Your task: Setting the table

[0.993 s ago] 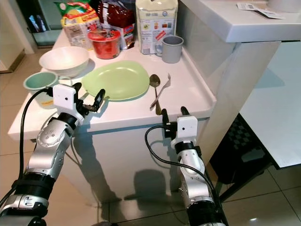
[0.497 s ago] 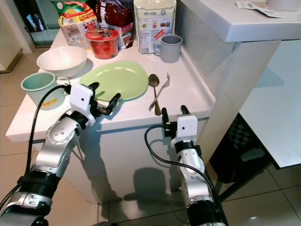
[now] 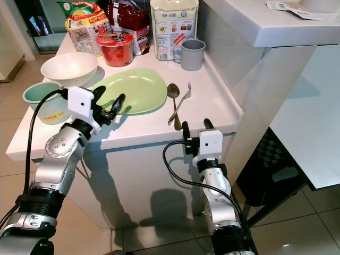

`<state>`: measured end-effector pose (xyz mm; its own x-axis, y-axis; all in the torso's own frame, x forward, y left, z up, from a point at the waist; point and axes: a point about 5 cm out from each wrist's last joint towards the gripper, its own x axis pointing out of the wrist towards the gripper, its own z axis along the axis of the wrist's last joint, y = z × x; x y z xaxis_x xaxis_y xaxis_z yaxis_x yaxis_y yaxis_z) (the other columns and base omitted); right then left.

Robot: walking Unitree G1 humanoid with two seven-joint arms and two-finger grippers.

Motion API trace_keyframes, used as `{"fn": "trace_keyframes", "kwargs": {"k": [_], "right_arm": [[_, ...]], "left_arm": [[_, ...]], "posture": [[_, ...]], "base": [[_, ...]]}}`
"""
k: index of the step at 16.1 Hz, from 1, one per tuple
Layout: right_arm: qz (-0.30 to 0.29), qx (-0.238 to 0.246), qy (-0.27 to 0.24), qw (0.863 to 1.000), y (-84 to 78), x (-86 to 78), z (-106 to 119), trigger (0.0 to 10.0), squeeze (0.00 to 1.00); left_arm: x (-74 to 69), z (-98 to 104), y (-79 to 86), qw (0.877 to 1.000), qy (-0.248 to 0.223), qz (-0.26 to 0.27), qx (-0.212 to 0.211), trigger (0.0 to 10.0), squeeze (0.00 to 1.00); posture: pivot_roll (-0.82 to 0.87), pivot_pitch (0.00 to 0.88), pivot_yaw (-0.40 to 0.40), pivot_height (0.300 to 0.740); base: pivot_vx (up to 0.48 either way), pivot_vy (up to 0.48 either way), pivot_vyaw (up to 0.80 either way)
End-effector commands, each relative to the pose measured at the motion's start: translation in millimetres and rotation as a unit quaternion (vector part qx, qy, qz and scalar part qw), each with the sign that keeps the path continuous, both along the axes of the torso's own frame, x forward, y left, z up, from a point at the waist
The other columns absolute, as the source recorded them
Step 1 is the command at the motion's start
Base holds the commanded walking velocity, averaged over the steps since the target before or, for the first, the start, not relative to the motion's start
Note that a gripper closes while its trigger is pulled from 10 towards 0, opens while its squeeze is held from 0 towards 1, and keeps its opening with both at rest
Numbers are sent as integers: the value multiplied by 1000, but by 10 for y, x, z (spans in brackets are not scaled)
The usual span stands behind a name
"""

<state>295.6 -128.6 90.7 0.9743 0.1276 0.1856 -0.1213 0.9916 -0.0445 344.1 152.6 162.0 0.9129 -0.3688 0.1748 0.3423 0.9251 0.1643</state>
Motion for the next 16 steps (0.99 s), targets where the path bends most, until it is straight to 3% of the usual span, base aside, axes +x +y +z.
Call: {"fn": "trace_keyframes", "kwargs": {"k": [1,16], "right_arm": [[-6,-3,10,1000,-15,30,-22,10000,0],[-9,-7,12,1000,-38,2,-40,10000,0]], "left_arm": [[21,20,17,1000,0,1,-1,0,0],[11,-46,15,1000,17,-11,5,0,0]], "posture": [[-1,0,59,740],[-9,0,59,740]], "base": [[0,0,0],[0,0,0]]}}
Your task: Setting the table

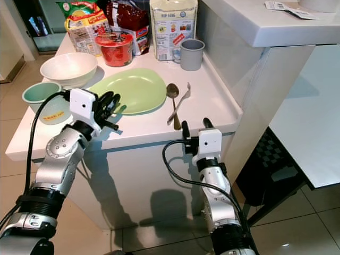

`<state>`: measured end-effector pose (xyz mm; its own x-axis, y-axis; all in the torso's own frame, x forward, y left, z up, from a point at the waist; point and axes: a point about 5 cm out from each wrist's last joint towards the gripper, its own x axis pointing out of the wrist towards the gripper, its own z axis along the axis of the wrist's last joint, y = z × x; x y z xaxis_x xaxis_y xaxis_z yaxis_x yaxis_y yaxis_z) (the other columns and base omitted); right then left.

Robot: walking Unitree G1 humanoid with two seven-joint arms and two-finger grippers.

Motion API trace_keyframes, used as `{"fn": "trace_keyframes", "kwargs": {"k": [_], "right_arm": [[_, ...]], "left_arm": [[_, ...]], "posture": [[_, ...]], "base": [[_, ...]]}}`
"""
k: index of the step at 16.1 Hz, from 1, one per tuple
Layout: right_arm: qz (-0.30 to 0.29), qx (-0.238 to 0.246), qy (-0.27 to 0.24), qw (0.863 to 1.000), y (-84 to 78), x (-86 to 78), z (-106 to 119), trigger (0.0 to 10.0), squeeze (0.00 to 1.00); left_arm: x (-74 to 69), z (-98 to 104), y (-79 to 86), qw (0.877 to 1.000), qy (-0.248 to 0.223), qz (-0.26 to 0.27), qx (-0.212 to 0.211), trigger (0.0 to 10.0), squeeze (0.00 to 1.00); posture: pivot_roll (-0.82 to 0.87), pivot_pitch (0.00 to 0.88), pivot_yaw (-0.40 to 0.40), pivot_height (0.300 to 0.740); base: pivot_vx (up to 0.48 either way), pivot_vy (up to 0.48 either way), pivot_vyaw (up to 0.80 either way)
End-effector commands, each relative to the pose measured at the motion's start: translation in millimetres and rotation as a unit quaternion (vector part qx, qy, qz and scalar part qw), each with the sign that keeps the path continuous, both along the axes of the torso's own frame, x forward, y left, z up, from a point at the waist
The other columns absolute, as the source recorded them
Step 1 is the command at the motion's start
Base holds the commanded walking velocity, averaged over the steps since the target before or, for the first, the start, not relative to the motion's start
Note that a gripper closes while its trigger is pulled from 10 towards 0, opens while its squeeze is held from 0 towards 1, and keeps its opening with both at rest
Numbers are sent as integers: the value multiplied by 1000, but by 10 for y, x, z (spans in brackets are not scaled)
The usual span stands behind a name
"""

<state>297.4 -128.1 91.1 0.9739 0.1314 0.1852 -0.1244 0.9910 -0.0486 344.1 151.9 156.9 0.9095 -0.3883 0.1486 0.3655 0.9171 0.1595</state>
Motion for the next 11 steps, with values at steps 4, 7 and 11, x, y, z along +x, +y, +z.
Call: {"fn": "trace_keyframes", "kwargs": {"k": [4,7,11], "right_arm": [[-13,-5,11,1000,-58,-22,-39,10000,0],[-15,-4,8,1000,-67,-21,-22,10000,0],[-1,-14,-22,1000,-20,13,146,10000,0]], "left_arm": [[14,-30,52,1000,14,-2,9,0,0],[43,-66,64,999,26,-4,22,0,0],[114,-65,68,998,34,-21,47,0,0]], "posture": [[-15,0,61,740],[-17,0,60,740],[-16,0,60,740]], "base": [[0,0,0],[0,0,0],[0,0,0]]}}
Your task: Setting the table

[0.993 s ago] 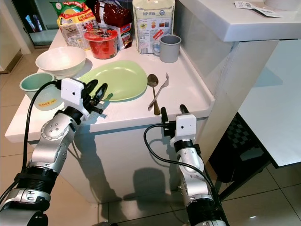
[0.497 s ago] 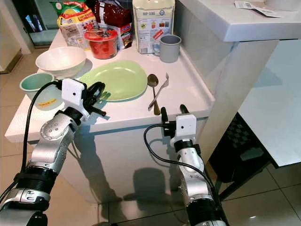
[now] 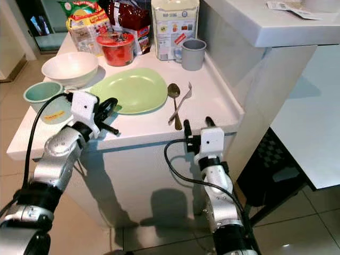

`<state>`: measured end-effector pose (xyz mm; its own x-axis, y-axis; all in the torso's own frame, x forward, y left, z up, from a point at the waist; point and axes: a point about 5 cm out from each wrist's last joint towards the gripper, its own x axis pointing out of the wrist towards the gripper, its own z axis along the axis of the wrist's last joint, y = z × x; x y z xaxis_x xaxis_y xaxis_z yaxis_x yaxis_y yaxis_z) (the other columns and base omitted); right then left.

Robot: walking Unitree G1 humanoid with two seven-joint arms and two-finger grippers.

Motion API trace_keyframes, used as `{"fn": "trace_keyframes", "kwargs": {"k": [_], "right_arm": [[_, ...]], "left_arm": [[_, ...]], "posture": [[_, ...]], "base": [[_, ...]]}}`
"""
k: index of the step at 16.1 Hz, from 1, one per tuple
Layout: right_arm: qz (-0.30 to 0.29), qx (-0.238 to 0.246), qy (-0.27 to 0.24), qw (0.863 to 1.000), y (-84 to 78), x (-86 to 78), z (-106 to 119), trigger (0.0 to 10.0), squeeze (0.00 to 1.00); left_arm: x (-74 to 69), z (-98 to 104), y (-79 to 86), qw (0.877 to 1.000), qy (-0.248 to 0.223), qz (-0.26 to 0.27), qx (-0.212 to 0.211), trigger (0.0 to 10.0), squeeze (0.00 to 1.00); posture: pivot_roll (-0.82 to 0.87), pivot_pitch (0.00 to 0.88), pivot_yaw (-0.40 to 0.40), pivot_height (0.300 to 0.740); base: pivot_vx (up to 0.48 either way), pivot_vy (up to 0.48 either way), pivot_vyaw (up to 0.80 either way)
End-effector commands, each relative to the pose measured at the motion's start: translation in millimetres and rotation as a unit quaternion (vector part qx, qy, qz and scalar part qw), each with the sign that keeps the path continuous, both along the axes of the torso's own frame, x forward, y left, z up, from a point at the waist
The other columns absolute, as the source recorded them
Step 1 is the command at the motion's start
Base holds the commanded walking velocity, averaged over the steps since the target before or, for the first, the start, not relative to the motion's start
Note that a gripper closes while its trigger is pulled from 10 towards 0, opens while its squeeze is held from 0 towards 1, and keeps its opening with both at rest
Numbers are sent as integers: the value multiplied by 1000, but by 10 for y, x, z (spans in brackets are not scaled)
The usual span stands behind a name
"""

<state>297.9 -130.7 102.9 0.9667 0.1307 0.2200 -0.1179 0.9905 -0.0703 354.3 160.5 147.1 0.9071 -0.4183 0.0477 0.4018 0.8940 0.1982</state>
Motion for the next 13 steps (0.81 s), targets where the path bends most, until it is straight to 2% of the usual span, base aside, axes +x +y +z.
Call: {"fn": "trace_keyframes", "kwargs": {"k": [1,7,13], "right_arm": [[4,-8,-18,1000,31,20,106,10000,0],[7,17,-49,999,-24,164,506,10000,0],[4,29,-48,998,-134,272,702,10000,0]], "left_arm": [[42,50,-27,1000,-5,-17,20,0,0],[71,-13,-103,997,12,-58,51,0,0],[54,-101,-111,996,24,-63,49,0,0]], "posture": [[-20,0,61,740],[-19,0,57,740],[-16,0,55,740]], "base": [[0,0,0],[0,0,0],[0,0,0]]}}
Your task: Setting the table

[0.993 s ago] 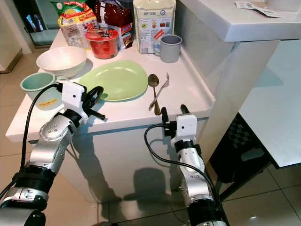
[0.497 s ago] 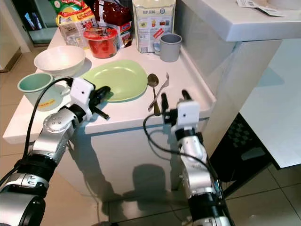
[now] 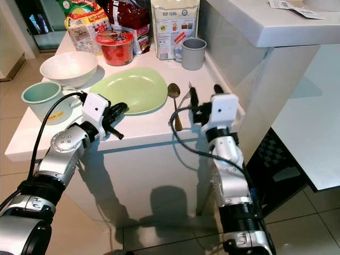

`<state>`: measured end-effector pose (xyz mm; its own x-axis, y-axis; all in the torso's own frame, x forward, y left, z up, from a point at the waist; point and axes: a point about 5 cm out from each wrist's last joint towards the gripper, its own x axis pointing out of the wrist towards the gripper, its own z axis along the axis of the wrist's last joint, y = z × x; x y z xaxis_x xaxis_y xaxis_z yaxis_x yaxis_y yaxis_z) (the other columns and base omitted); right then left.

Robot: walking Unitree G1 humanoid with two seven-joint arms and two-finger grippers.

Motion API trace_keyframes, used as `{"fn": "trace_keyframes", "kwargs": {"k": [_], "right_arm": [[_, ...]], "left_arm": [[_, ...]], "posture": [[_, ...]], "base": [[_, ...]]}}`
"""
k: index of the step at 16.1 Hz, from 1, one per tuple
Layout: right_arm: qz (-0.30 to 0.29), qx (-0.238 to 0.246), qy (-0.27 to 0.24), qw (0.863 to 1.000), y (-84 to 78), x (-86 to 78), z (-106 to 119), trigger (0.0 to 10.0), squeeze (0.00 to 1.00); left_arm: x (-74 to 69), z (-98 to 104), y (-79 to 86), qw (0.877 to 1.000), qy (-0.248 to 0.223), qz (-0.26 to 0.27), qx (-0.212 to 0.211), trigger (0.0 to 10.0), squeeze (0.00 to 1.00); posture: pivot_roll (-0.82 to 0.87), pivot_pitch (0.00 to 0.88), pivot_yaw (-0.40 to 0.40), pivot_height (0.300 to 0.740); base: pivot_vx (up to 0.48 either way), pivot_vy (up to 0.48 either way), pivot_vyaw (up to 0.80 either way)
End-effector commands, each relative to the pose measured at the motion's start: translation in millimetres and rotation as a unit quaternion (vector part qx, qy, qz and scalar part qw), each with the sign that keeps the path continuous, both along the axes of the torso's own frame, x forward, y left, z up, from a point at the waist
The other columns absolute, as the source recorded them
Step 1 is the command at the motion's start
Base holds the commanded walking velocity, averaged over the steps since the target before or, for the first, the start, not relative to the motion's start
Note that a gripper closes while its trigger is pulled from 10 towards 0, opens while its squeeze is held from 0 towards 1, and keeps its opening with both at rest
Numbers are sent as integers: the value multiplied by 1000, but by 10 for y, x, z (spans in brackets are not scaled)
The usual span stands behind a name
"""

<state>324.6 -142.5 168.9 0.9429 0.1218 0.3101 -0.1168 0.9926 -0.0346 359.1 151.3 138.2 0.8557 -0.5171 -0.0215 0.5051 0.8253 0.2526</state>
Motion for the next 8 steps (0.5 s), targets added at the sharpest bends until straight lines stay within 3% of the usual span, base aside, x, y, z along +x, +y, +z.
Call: {"fn": "trace_keyframes", "kwargs": {"k": [1,8], "right_arm": [[4,12,2,1000,-23,18,56,10000,0],[12,22,22,999,-102,117,131,10000,0]], "left_arm": [[0,-29,-21,1000,9,-10,9,0,0],[-109,-174,-50,999,31,-37,8,0,0]], "posture": [[-16,0,57,740],[-7,0,51,740]], "base": [[0,0,0],[0,0,0]]}}
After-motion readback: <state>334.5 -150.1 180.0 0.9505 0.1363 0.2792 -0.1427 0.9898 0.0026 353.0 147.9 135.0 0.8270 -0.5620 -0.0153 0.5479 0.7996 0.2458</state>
